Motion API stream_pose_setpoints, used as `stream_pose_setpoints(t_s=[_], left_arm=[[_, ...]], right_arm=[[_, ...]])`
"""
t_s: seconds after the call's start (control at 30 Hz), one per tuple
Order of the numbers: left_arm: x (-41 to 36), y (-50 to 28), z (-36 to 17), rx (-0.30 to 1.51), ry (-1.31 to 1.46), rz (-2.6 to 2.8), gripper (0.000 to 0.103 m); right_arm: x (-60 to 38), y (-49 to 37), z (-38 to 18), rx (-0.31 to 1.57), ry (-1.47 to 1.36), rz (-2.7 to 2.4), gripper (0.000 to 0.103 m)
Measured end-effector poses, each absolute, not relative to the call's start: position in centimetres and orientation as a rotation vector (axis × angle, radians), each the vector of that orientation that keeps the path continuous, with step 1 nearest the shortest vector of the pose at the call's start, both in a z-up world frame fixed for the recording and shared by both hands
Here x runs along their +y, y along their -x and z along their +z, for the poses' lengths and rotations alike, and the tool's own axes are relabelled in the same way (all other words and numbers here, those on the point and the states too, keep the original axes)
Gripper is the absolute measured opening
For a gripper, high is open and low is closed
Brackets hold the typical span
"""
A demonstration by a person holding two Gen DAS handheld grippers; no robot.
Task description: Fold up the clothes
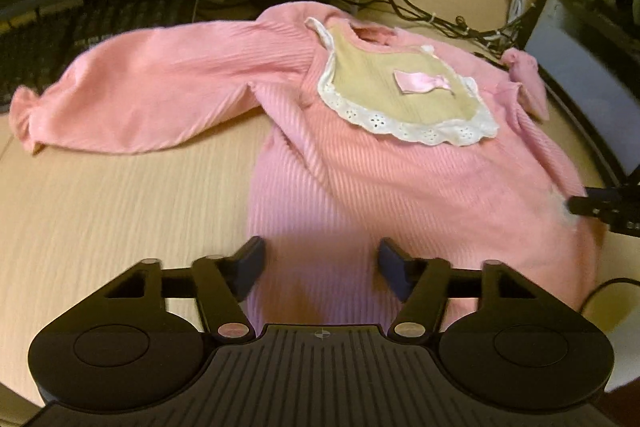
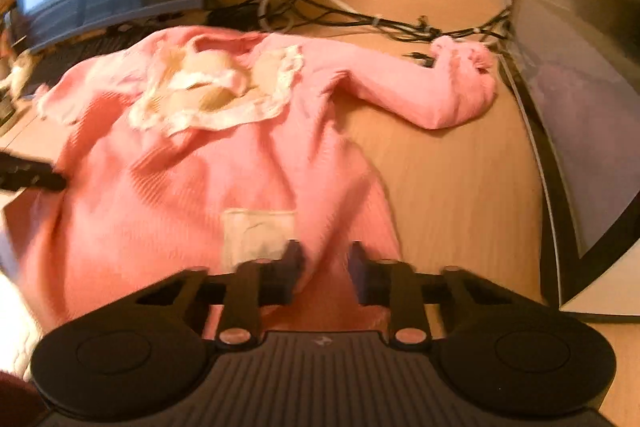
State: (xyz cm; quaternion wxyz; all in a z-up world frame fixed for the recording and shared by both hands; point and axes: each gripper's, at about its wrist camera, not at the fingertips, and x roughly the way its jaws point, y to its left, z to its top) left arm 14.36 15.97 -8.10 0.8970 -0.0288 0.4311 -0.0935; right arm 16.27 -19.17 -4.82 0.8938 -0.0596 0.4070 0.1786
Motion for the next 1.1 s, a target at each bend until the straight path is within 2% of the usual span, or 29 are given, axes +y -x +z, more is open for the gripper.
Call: stream_pose_setpoints(t_s=[0.1, 0.23, 0.33, 0.4, 0.47, 0.57, 0.63, 0.7, 0.8, 0.87, 0.97, 1.0, 1.03, 1.07, 1.1], left_arm=[[15.7, -14.4, -8.0, 0.911, 0.068, -0.201, 0.053], [15.8, -13.2, -7.8, 0.956, 0.043, -0.246, 0.053], [16.0, -12.3, -7.3, 1.007, 0.064, -0.312, 0.053], [16.4, -11.8, -6.5, 1.003, 0.088, -0.348, 0.056], [17.2, -12.2, -5.3, 0.951, 0.087, -0.339, 0.062], [18.3, -14.0, -3.5, 0.857, 0.048, -0.308, 0.066], [18.3, -15.6, -2.6, 0.797, -0.027, -0.310, 0.072], [18.0, -17.5, -2.2, 0.744, -0.126, -0.329, 0.085], [17.6, -21.1, -2.0, 0.708, -0.253, -0.357, 0.089], [17.8, -23.3, -2.1, 0.711, -0.275, -0.388, 0.089], [18.0, -25.6, -2.6, 0.714, -0.280, -0.462, 0.096], [18.1, -26.2, -2.9, 0.716, -0.285, -0.490, 0.096], [18.1, -26.5, -3.3, 0.720, -0.294, -0.517, 0.096], [18.1, -27.0, -3.7, 0.725, -0.301, -0.542, 0.097], [18.0, -27.5, -4.1, 0.731, -0.306, -0.564, 0.098]], right_arm=[[-19.3, -13.8, -4.4, 0.867, 0.160, 0.403, 0.018], [-20.5, -11.4, -3.5, 0.916, 0.186, 0.452, 0.018], [-21.7, -11.7, -1.2, 0.862, 0.121, 0.474, 0.018], [-21.8, -13.0, 0.9, 0.784, 0.074, 0.478, 0.019], [-21.0, -15.1, 2.7, 0.707, 0.023, 0.499, 0.025], [-18.3, -19.0, 3.9, 0.637, -0.043, 0.569, 0.030], [-15.6, -21.7, 3.8, 0.622, -0.059, 0.631, 0.043], [-12.6, -24.5, 2.8, 0.655, -0.081, 0.670, 0.045], [-9.0, -28.7, 0.4, 0.743, -0.140, 0.672, 0.045], [-7.2, -30.9, -1.2, 0.780, -0.157, 0.638, 0.046], [-4.9, -33.2, -3.6, 0.854, -0.154, 0.642, 0.050], [-4.1, -33.9, -4.4, 0.880, -0.152, 0.645, 0.038], [-3.6, -34.1, -4.6, 0.895, -0.147, 0.668, 0.011], [-3.6, -34.0, -4.0, 0.884, -0.144, 0.692, 0.005], [-4.0, -33.6, -2.9, 0.850, -0.161, 0.708, 0.005]])
